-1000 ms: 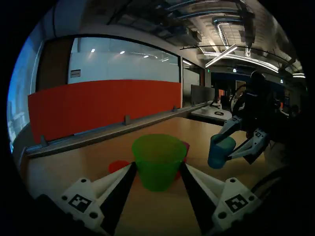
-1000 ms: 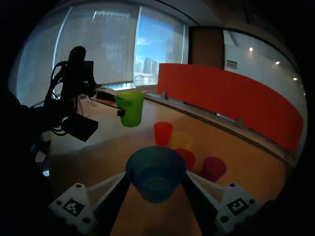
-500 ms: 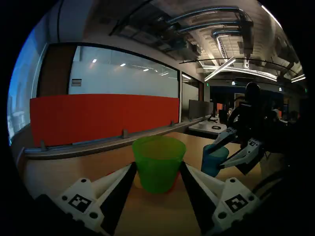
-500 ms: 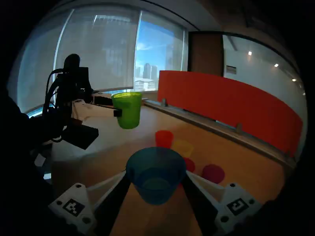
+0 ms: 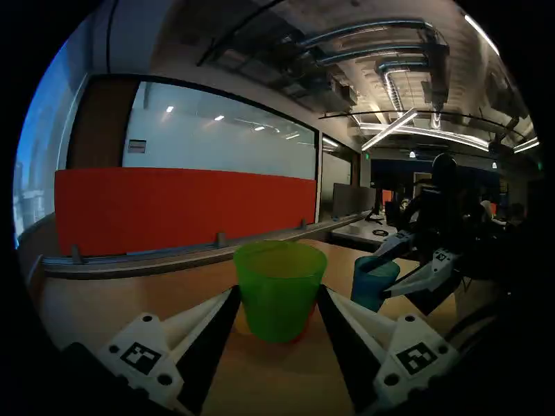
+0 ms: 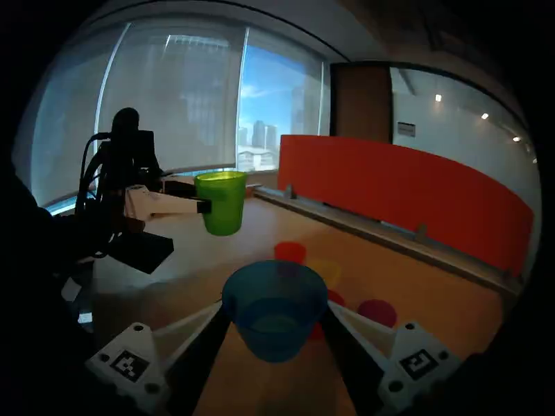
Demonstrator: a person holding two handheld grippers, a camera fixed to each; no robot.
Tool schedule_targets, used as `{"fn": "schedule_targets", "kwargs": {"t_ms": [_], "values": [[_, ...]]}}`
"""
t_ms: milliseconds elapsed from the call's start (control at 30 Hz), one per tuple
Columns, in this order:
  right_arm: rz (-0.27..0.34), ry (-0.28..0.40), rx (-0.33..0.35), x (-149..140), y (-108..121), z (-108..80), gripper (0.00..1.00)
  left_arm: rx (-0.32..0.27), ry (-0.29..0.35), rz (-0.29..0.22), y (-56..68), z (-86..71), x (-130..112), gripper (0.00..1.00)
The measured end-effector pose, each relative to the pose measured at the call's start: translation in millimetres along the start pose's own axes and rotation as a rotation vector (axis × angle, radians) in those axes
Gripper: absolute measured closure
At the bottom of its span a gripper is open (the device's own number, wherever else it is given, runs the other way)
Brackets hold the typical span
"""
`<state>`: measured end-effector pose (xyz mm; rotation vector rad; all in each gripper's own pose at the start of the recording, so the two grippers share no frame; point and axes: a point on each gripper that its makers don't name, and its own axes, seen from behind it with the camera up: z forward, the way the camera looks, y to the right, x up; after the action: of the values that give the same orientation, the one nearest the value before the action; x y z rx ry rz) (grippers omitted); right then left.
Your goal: Pour water
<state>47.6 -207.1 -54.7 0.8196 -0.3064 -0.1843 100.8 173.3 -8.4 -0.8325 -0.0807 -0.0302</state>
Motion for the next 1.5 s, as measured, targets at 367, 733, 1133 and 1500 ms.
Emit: {"fn": "schedule_targets", "kwargs": {"t_ms": [367, 733, 1133, 1500], "values": [[0.006, 0.038, -0.002, 10.2, 1.9, 2.2, 0.11, -0.015, -0.001, -0.011, 2.5, -0.3, -4.8, 0.21], [0.017, 0.08, -0.005, 23.0, 5.2, 3.2, 0.11, -0.03, -0.013, 0.014, 8.1, 0.1, -6.0, 0.21], [0.022, 0.121, -0.007, 35.3, 7.4, 5.1, 0.11, -0.032, -0.021, -0.002, 6.0, 0.4, -8.8, 0.21], [0.011, 0.175, -0.005, 52.6, 6.8, 8.8, 0.11, -0.051, -0.013, 0.006, 10.7, 0.0, -8.1, 0.21]]}}
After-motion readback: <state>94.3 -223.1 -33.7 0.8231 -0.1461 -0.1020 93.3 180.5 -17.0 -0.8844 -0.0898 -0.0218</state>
